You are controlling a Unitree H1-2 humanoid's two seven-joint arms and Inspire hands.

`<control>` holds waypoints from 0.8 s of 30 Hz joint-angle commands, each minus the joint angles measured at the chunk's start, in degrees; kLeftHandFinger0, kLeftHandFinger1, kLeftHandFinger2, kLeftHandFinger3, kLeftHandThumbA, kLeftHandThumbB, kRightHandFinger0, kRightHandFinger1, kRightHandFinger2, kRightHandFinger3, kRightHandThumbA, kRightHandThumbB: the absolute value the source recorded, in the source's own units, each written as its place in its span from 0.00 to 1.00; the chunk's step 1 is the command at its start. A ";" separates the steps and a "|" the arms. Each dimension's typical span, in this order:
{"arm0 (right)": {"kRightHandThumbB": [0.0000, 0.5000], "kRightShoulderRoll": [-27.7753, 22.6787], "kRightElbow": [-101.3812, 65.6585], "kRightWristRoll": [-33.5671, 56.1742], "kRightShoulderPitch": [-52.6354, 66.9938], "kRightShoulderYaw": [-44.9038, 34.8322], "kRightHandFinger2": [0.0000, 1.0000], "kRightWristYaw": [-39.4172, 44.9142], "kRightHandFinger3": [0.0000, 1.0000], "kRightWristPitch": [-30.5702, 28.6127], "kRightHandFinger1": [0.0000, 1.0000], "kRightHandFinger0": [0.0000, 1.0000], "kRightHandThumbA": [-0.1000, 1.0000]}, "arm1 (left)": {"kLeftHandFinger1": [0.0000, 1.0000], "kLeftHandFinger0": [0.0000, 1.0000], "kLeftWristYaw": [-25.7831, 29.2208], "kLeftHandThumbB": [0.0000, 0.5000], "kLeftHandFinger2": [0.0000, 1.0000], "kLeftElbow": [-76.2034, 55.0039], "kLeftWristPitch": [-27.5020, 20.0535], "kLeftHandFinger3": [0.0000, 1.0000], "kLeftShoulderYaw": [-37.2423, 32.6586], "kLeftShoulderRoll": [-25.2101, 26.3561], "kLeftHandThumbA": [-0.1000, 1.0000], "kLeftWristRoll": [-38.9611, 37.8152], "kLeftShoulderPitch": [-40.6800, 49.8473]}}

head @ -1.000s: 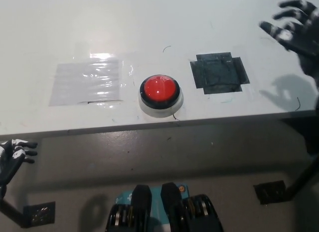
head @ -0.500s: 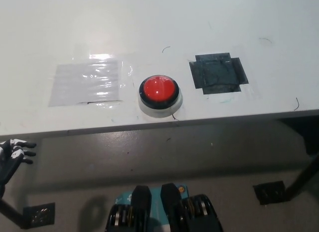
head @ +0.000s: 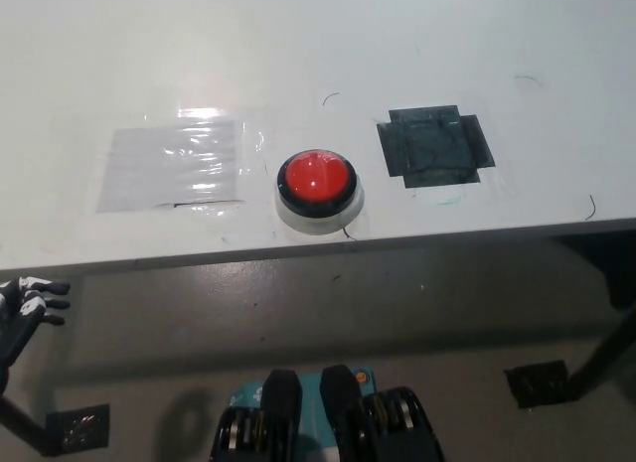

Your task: The robot uses its right hand to make a fist and press the red button kept in the middle of the desk

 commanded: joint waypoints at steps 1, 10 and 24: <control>0.28 -1.52 -0.75 -0.67 -1.68 -0.78 0.53 -1.58 0.57 -1.73 0.29 0.08 0.92 | 0.57 0.55 0.23 0.02 0.64 -0.54 -1.71 0.63 0.24 0.90 0.61 0.10 -0.67; 0.27 -1.26 0.46 0.46 -3.67 -1.58 0.65 -3.27 0.55 -0.29 0.51 0.33 0.90 | 0.59 0.58 0.52 0.01 0.65 -0.84 -2.10 0.65 0.08 0.66 0.59 0.46 -0.89; 0.26 -1.58 0.95 1.34 -4.67 -1.40 0.41 -4.54 0.28 0.73 0.27 0.13 0.87 | 0.53 0.51 -0.09 0.00 0.59 0.19 -3.44 0.61 1.09 -0.32 0.56 -1.87 -0.50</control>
